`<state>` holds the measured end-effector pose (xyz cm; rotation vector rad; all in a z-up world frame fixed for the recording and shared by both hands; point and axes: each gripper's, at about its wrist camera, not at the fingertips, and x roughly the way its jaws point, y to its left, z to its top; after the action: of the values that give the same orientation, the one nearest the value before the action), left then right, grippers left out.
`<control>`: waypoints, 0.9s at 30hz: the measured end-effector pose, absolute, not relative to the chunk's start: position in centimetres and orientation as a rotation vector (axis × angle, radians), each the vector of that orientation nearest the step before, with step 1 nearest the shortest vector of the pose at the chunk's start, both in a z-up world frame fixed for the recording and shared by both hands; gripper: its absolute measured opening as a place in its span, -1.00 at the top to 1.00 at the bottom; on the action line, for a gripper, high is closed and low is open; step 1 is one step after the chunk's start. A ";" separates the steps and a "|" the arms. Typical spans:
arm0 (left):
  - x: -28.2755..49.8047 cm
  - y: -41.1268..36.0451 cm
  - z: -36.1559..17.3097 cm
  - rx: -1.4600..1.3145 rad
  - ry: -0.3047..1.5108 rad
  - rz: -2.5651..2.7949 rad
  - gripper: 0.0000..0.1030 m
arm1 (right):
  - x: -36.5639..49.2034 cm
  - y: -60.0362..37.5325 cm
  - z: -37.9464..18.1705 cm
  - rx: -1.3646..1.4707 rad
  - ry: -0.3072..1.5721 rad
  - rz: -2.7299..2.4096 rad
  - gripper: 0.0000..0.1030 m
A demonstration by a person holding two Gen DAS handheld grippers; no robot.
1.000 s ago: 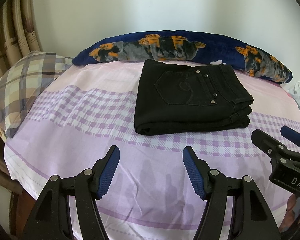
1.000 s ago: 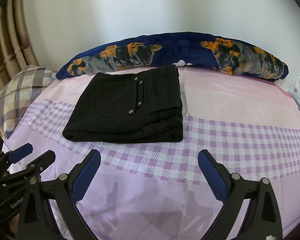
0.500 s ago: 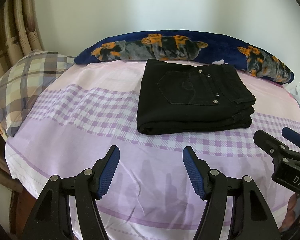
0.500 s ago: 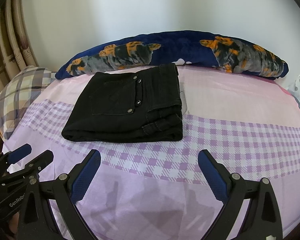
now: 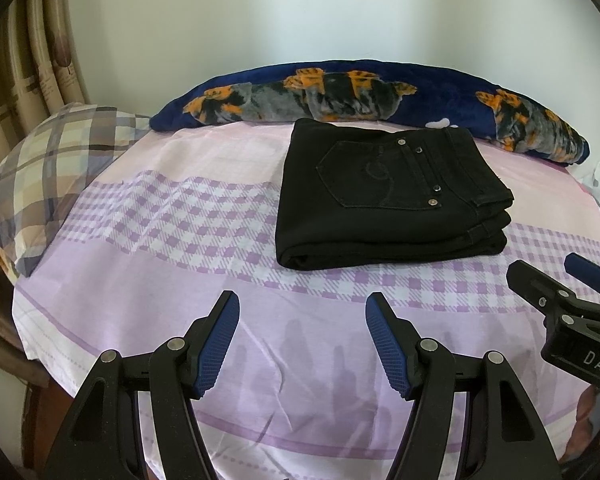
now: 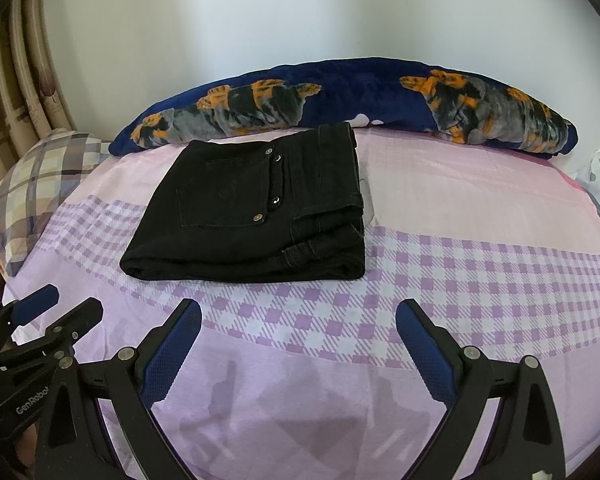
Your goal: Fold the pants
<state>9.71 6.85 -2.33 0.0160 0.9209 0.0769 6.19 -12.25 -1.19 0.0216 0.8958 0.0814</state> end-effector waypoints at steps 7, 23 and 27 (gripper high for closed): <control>9.6 7.0 -2.3 0.012 0.925 0.075 -0.29 | 6.2 -12.2 -1.2 0.024 0.897 0.082 -0.88; 9.6 7.2 -2.4 0.015 0.927 0.077 -0.29 | 6.2 -12.2 -1.4 0.026 0.898 0.082 -0.88; 9.5 7.2 -2.4 0.013 0.926 0.079 -0.29 | 6.1 -12.2 -1.4 0.025 0.896 0.082 -0.88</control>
<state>9.50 7.17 -2.45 0.0132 0.9256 0.0791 6.14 -12.18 -1.38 0.0253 0.8964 0.0818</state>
